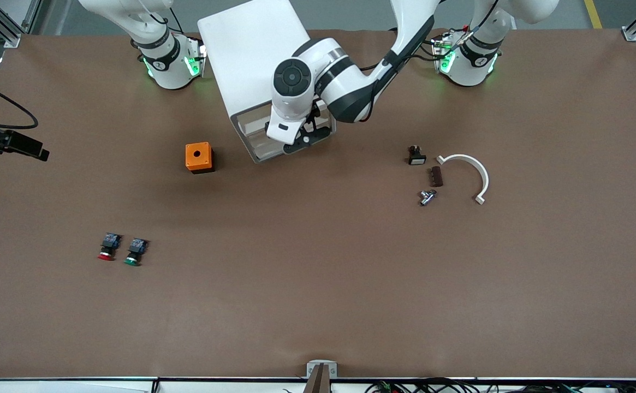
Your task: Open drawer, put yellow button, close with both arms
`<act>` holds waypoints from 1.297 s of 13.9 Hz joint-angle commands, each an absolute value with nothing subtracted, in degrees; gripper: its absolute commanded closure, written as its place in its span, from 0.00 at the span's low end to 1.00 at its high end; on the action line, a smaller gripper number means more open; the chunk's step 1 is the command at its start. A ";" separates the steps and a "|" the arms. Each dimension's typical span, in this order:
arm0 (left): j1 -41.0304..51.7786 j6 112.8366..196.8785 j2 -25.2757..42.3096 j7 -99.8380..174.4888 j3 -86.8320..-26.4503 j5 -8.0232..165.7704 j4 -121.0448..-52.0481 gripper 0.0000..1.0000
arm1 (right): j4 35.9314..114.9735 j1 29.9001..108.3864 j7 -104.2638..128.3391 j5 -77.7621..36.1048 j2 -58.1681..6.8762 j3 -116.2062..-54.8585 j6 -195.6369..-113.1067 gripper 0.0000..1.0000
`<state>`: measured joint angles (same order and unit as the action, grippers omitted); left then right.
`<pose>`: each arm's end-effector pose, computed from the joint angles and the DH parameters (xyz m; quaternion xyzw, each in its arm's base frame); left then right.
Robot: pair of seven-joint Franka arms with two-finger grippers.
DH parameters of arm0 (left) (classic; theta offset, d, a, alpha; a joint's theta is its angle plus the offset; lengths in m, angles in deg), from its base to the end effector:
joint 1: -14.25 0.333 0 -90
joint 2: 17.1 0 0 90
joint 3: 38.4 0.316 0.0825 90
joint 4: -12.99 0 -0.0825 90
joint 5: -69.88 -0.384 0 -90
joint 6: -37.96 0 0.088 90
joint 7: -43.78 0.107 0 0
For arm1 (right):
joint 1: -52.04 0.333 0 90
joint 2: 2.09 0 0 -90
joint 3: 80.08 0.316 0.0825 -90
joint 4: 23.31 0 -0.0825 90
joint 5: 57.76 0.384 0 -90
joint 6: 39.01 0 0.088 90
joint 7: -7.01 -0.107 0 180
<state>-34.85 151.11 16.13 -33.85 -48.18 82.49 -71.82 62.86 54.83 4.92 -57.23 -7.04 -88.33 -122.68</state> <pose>0.3663 -0.5957 0.3376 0.9640 0.2188 -0.1501 0.0176 0.5660 -0.0494 0.5987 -0.9958 0.0656 0.0645 0.0003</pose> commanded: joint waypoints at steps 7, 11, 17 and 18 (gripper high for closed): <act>-29.98 150.63 15.15 -36.21 -48.51 83.86 -71.91 0.00 | 56.07 53.89 8.59 -57.59 -8.86 -87.38 -121.72 0.00; -21.90 150.55 12.70 -34.62 -48.16 70.71 -71.30 0.00 | 57.20 53.98 7.71 -58.64 -8.60 -87.29 -116.30 0.00; -6.17 142.39 4.53 -8.39 -48.16 64.61 -71.38 0.00 | 59.39 54.24 7.71 -57.76 -5.70 -87.03 -116.44 0.00; -3.18 140.81 3.04 -4.08 -48.25 64.61 -71.30 0.00 | 60.27 54.24 7.71 -57.76 -4.65 -87.03 -117.32 0.00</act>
<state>-7.42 143.76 7.10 -10.79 -47.56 65.90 -70.02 57.48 54.82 7.67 -57.83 -7.67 -87.60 -115.60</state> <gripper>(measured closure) 0.000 0.000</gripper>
